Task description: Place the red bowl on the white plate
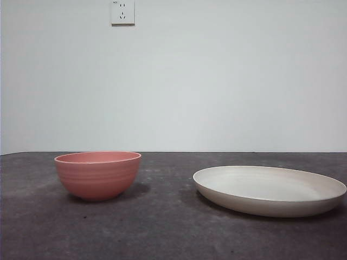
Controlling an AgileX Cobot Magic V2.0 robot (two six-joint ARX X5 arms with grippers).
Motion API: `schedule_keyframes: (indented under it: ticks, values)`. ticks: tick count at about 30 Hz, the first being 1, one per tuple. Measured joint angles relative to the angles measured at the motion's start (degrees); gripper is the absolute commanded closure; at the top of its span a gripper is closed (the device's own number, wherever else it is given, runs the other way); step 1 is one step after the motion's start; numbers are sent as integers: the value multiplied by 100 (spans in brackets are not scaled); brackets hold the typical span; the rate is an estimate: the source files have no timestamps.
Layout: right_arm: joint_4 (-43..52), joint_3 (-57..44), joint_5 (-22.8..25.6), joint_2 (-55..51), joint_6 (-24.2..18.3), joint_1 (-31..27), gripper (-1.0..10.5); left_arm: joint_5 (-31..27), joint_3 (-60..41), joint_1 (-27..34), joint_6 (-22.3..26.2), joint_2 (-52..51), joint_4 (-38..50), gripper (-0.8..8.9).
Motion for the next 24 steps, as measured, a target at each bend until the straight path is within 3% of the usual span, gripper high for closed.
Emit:
schedule_keyframes:
  ticks: [9,15,20,24]
  values:
    - [-66,44,-175,2,708,0,938,284,59,0,-542,2,-92,804]
    - [-79,664,-179,2,876,0,938,431,719,0,-850,122,-417,804]
    - [-232,1316,-179,184,876,0,938,715,1484,0,-778,535,-855,804]
    - [-726,2015,-262,688,785,0,938,1165,2162,0,-417,1073,-1296,804]
